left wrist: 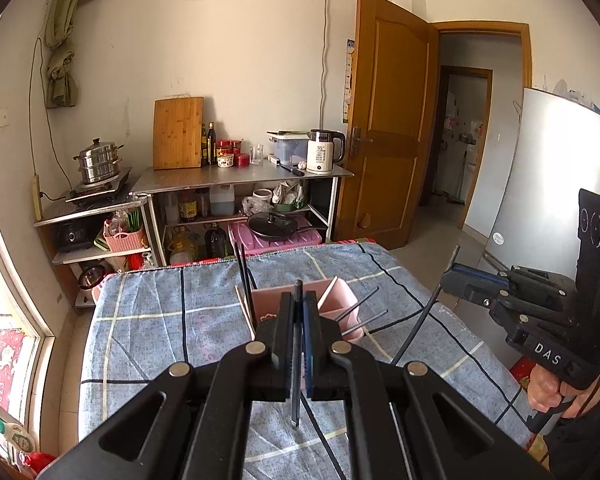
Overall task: Organize utensils
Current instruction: 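Carry the black chopstick with the right gripper above the pink basket, then open the right gripper to release the black chopstick into the basket, then move the right gripper to the silver metal chopsticks and close on one, then carry the silver chopstick with the right gripper above the pink basket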
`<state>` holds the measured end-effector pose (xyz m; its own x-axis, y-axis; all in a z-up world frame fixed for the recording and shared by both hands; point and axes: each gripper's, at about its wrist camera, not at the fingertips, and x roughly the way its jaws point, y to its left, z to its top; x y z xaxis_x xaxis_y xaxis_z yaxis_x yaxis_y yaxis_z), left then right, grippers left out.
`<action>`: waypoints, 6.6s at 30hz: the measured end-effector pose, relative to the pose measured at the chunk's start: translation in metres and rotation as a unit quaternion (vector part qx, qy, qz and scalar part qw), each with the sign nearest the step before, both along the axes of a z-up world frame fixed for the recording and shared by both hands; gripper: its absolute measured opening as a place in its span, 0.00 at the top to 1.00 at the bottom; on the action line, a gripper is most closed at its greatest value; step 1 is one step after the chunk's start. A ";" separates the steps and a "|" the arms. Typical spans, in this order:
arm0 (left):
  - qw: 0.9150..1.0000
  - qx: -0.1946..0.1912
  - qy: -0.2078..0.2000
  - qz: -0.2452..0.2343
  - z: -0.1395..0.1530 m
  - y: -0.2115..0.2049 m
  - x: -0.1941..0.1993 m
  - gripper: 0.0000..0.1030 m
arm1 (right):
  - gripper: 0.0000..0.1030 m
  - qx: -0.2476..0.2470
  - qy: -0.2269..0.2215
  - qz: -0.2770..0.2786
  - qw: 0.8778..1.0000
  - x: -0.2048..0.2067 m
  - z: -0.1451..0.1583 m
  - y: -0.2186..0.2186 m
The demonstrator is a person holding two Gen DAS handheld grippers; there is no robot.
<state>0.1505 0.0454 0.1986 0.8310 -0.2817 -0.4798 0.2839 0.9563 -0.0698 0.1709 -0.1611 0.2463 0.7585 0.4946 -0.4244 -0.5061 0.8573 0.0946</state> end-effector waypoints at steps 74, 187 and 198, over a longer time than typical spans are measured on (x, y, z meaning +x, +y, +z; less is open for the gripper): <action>0.999 -0.026 0.001 0.034 -0.082 0.010 -0.035 0.64 | 0.84 0.052 0.051 -0.059 0.996 -0.021 -0.060 -0.054; 0.993 0.018 0.114 0.023 -0.158 -0.016 -0.026 0.96 | 0.96 -0.011 0.166 -0.013 0.986 -0.021 -0.135 0.008; 0.998 0.006 0.055 0.024 -0.112 -0.006 -0.030 0.96 | 0.96 0.011 0.108 -0.030 0.994 -0.024 -0.093 -0.007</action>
